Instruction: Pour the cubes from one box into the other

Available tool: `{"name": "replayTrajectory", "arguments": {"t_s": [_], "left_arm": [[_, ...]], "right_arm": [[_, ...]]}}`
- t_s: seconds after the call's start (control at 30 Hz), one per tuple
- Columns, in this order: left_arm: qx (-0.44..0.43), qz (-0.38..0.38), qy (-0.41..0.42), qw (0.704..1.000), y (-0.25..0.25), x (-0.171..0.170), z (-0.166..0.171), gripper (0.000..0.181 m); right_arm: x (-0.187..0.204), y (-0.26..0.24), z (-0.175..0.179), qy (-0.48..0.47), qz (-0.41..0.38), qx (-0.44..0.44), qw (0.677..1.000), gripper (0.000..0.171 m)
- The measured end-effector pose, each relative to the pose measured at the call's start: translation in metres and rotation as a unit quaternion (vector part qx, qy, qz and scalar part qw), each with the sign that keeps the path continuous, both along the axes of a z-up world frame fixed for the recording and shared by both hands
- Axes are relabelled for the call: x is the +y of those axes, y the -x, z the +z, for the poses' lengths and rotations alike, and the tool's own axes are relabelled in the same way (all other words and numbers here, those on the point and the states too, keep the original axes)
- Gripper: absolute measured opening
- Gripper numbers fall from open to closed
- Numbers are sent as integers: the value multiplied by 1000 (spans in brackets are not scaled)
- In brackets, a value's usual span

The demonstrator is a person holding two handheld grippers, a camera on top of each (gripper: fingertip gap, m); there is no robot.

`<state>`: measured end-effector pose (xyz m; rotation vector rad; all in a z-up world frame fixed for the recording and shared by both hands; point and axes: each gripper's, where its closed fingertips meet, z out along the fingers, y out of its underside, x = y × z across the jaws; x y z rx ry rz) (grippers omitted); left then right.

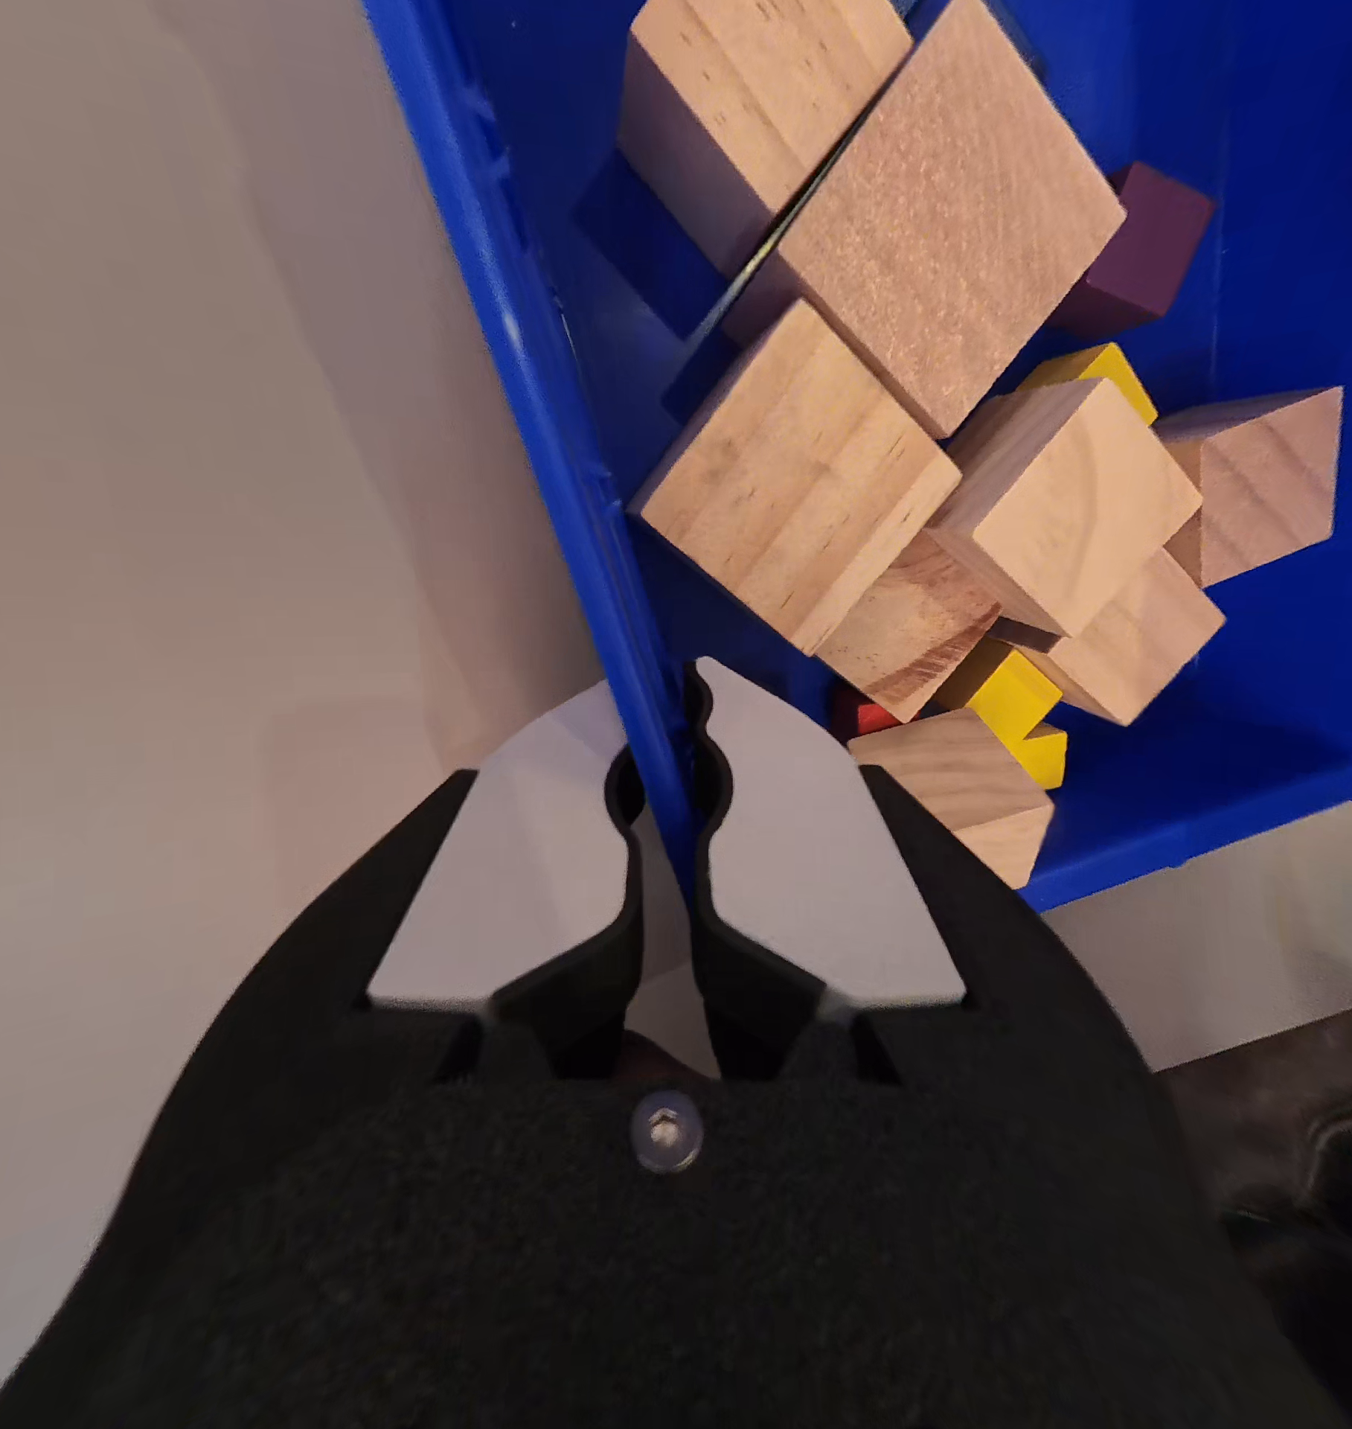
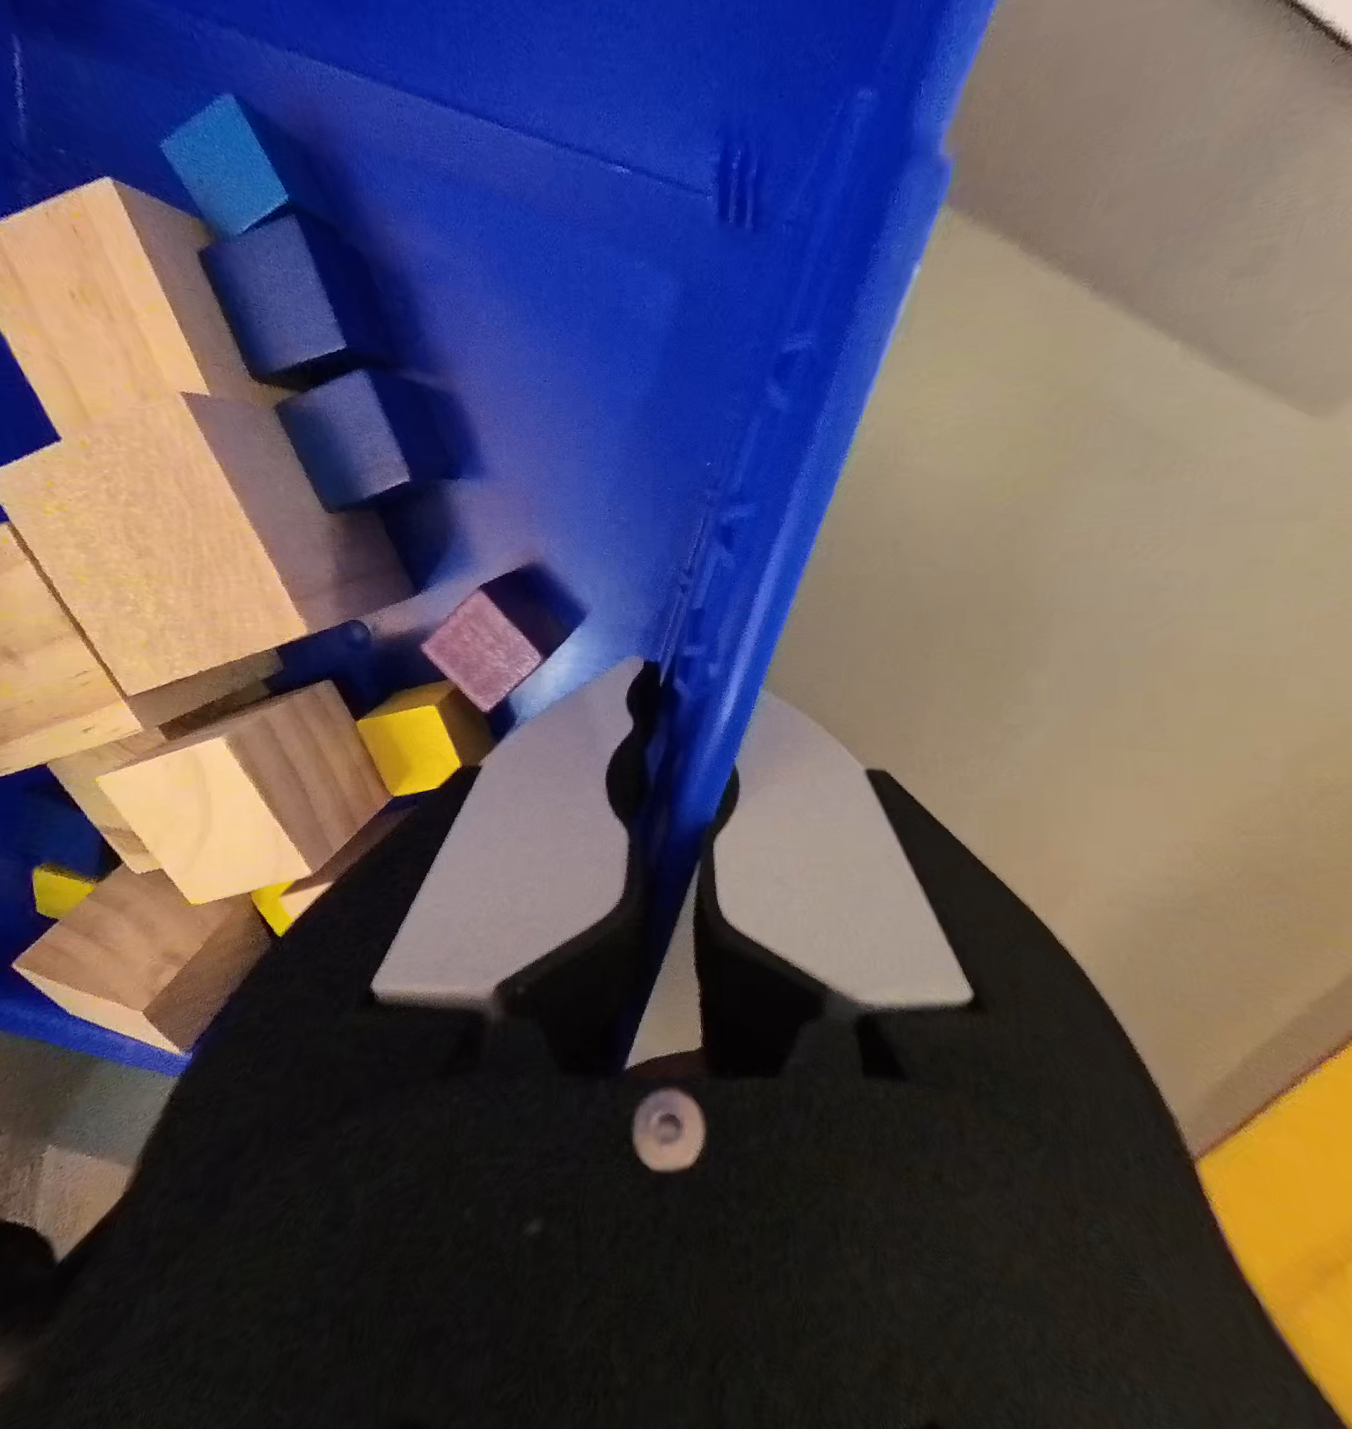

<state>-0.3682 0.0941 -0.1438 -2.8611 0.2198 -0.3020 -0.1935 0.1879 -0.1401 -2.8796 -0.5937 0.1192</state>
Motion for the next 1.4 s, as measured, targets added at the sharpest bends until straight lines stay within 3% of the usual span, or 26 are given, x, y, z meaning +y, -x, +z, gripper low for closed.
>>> {"name": "replayTrajectory", "arguments": {"t_s": [0.2,0.47,0.7,0.87,1.1,1.4], "left_arm": [[-13,-52,-38,998,-89,26,47,7],[-14,-153,-101,983,-280,70,127,7],[56,-218,-227,948,-420,130,171,7],[29,-211,-311,926,-466,158,187,5],[82,-233,-441,863,-516,163,187,5],[53,-200,-568,797,-534,160,202,4]], "right_arm": [[8,-97,59,-36,-47,-8,998,7],[11,-301,146,-105,-160,16,981,6],[39,-446,178,-260,-262,98,924,6],[42,-492,177,-364,-275,116,883,7],[34,-540,171,-475,-305,120,817,7],[14,-557,190,-622,-297,118,715,7]]}}
